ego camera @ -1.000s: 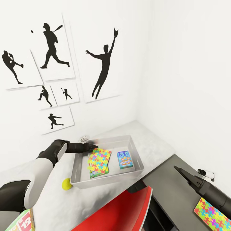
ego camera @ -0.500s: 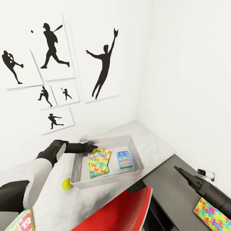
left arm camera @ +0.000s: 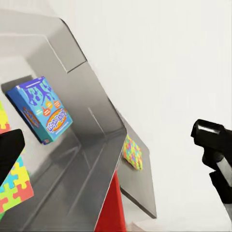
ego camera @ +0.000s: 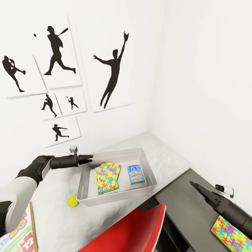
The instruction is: Put all the toys in the child's room - the three board games (two on the bed and one on the table), the two jigsaw puzzles on the table, and the tennis ball on the table - inside the toy box on the table in the child's room.
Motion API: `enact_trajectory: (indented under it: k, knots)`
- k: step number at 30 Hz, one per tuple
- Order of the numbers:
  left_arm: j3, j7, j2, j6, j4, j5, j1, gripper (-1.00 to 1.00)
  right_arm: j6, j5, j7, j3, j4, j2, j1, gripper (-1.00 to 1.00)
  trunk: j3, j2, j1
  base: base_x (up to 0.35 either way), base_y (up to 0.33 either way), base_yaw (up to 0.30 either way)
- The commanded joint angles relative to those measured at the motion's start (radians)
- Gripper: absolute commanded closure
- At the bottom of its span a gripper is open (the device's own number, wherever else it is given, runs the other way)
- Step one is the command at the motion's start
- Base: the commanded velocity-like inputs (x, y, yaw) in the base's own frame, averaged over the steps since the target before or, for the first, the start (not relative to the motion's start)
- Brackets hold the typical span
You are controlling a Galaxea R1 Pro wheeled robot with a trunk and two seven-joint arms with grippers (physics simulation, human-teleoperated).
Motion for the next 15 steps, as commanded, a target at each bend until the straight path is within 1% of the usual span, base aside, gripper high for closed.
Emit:
enact_trajectory:
  k: [1, 2, 3, 4, 5, 6, 7, 8, 11, 12, 13, 14, 15]
  knots:
    - [0.001, -0.028, 0.012, 0.010, 0.000, -0.001, 0.003, -1.00, 0.006, -0.005, 0.000, 0.000, 0.000, 0.000, -0.001, -1.00, -0.001, -0.002, 0.001, 0.000, 0.000, -0.075]
    - [0.000, -0.063, 0.033, 0.008, 0.000, 0.000, 0.012, -1.00, 0.006, -0.005, 0.000, 0.000, -0.001, 0.001, -0.001, -1.00, 0.000, -0.002, 0.001, 0.000, 0.000, -0.089]
    - [0.001, -0.076, 0.043, 0.008, 0.000, 0.001, 0.016, -1.00, 0.006, -0.004, 0.000, 0.000, -0.001, 0.002, -0.001, -1.00, 0.002, -0.002, 0.001, 0.000, 0.000, -0.095]
    - [0.001, -0.085, 0.060, 0.007, 0.000, 0.002, 0.025, -1.00, 0.006, -0.004, 0.000, 0.000, -0.001, 0.003, -0.001, -1.00, 0.003, -0.002, 0.001, 0.000, 0.000, -0.102]
    - [0.001, -0.085, 0.068, 0.007, 0.000, 0.003, 0.030, -1.00, 0.006, -0.004, 0.000, 0.000, -0.001, 0.003, -0.001, -1.00, 0.005, -0.002, 0.001, 0.000, 0.000, -0.105]
    - [0.001, -0.085, 0.084, 0.006, 0.000, 0.004, 0.041, -1.00, 0.006, -0.004, 0.000, 0.000, -0.001, 0.004, -0.001, -1.00, 0.006, -0.002, 0.001, 0.000, 0.000, -0.109]
    - [0.001, -0.085, 0.093, 0.006, 0.000, 0.005, 0.046, -1.00, 0.006, -0.004, 0.000, 0.000, -0.001, 0.004, -0.001, -1.00, 0.007, -0.002, 0.001, 0.000, 0.000, -0.110]
    - [0.001, -0.085, 0.109, 0.005, -0.001, 0.007, 0.059, -1.00, 0.006, -0.004, 0.000, 0.000, -0.001, 0.004, -0.001, -1.00, 0.009, -0.002, 0.001, 0.000, 0.000, -0.112]
    - [0.002, -0.085, 0.133, 0.002, -0.002, 0.008, 0.079, -1.00, 0.006, -0.004, 0.000, 0.000, -0.001, 0.005, -0.001, -1.00, 0.013, -0.002, 0.001, 0.000, 0.000, -0.113]
    - [0.002, -0.085, 0.151, -0.008, -0.002, 0.009, 0.093, -1.00, 0.006, -0.003, 0.000, 0.000, -0.001, 0.005, -0.001, -1.00, 0.015, -0.002, 0.001, -0.018, 0.000, -0.115]
    - [0.002, -0.085, 0.159, -0.016, -0.002, 0.010, 0.100, -1.00, 0.006, -0.003, 0.000, 0.000, 0.000, 0.005, -0.001, -1.00, 0.016, -0.002, 0.001, -0.056, 0.000, -0.115]
    - [0.003, -0.085, 0.176, -0.035, -0.001, 0.011, 0.114, -1.00, 0.005, -0.003, 0.000, 0.000, -0.001, 0.005, -0.001, -1.00, 0.018, -0.002, 0.001, -0.077, 0.000, -0.115]
    - [0.003, -0.085, 0.183, -0.045, -0.001, 0.012, 0.121, -1.00, 0.004, -0.003, 0.000, 0.000, 0.000, 0.005, -0.001, -1.00, 0.019, -0.002, 0.001, -0.100, 0.000, -0.115]
